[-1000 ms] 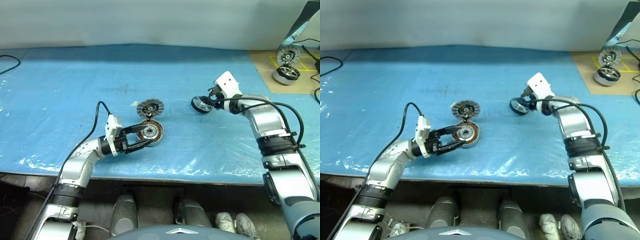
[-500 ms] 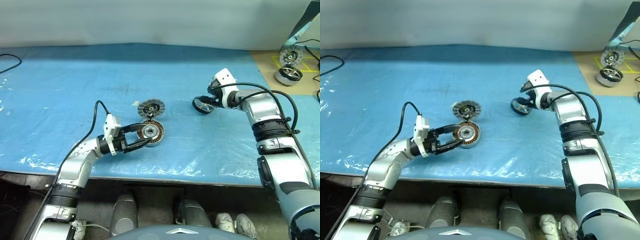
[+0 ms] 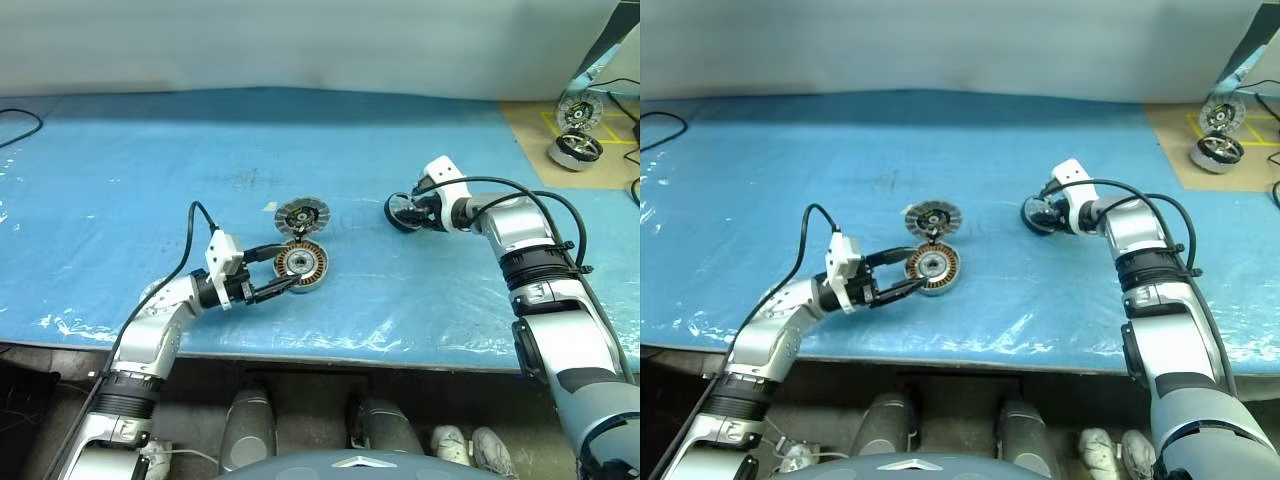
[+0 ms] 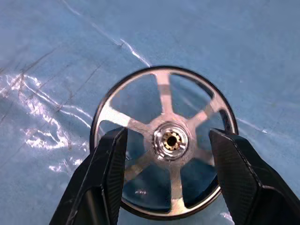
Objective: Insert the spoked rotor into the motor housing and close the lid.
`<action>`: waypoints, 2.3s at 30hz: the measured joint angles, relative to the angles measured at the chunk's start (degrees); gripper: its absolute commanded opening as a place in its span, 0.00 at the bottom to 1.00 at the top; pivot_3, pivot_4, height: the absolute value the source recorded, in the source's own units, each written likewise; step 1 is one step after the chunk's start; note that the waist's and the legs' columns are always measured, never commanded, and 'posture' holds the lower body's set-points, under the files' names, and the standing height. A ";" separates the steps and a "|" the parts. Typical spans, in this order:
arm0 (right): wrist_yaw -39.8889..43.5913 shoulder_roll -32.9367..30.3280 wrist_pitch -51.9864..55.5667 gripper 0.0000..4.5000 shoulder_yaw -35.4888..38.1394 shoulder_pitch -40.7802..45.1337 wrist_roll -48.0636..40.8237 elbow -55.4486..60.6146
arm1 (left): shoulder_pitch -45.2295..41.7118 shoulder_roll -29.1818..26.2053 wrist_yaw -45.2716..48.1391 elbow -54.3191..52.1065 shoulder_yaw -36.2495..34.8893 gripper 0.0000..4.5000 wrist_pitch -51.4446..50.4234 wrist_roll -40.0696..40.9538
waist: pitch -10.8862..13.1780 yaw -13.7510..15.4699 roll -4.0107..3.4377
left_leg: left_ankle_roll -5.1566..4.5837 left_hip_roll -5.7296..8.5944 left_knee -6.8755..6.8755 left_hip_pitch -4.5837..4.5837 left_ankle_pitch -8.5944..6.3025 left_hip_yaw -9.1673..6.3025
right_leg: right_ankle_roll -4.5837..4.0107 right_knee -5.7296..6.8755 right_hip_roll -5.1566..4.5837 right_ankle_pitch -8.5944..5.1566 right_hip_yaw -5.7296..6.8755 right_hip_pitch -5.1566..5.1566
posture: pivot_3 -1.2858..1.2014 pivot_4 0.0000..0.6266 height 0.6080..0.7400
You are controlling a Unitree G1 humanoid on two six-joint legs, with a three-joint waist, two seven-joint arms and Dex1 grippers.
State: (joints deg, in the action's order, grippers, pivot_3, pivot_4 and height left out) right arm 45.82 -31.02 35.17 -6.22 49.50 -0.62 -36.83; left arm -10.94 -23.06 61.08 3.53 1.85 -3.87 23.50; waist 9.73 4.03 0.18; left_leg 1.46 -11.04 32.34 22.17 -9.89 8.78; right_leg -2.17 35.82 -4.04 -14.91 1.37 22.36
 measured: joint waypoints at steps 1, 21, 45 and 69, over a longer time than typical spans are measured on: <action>0.00 0.00 -0.11 0.64 0.00 0.00 0.02 0.00 | 0.53 -0.02 0.21 1.18 -0.01 0.77 0.85 -0.11 | 0.00 -0.03 0.00 | 0.00 0.00 0.00 -0.03 0.00 0.00 | 0.00 0.01 0.00 0.00 -0.01 -0.02 | 0.52 0.24 1.00; 2.77 -0.18 -0.78 0.26 -1.63 -4.38 0.38 6.54 | -13.07 2.72 17.82 56.31 -8.48 0.77 38.73 -2.43 | -0.70 0.54 -1.10 | -0.05 0.20 -1.36 -2.34 -0.26 0.22 | 0.25 -0.11 -0.24 -0.18 -0.61 -1.32 | 0.52 0.24 1.00; 15.33 -4.53 5.15 0.26 1.37 -19.16 -16.30 36.59 | -4.12 -4.47 14.16 6.24 -6.23 0.77 5.07 2.16 | -0.15 1.32 -0.20 | -0.45 -0.38 -0.36 0.26 -0.02 1.10 | -0.04 -0.08 -0.16 0.03 -0.17 0.69 | 0.52 0.24 1.00; 13.29 4.96 1.67 0.26 -9.89 -11.14 -15.32 32.89 | 4.05 -3.27 14.78 19.00 -5.19 0.77 16.24 0.02 | -0.16 1.27 -0.16 | -0.07 -0.42 -0.11 0.16 0.02 1.10 | -0.03 0.00 -0.09 0.04 -0.24 0.53 | 0.52 0.24 1.00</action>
State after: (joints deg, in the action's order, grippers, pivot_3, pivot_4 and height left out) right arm 59.11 -26.06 36.83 -16.11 38.35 -15.94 -3.94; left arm -6.89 -26.33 75.86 22.53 -3.34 12.36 23.52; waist 9.56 5.31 0.02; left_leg 1.39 -11.46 32.22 22.33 -9.87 9.88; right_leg -2.20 35.82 -4.13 -14.87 1.12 22.89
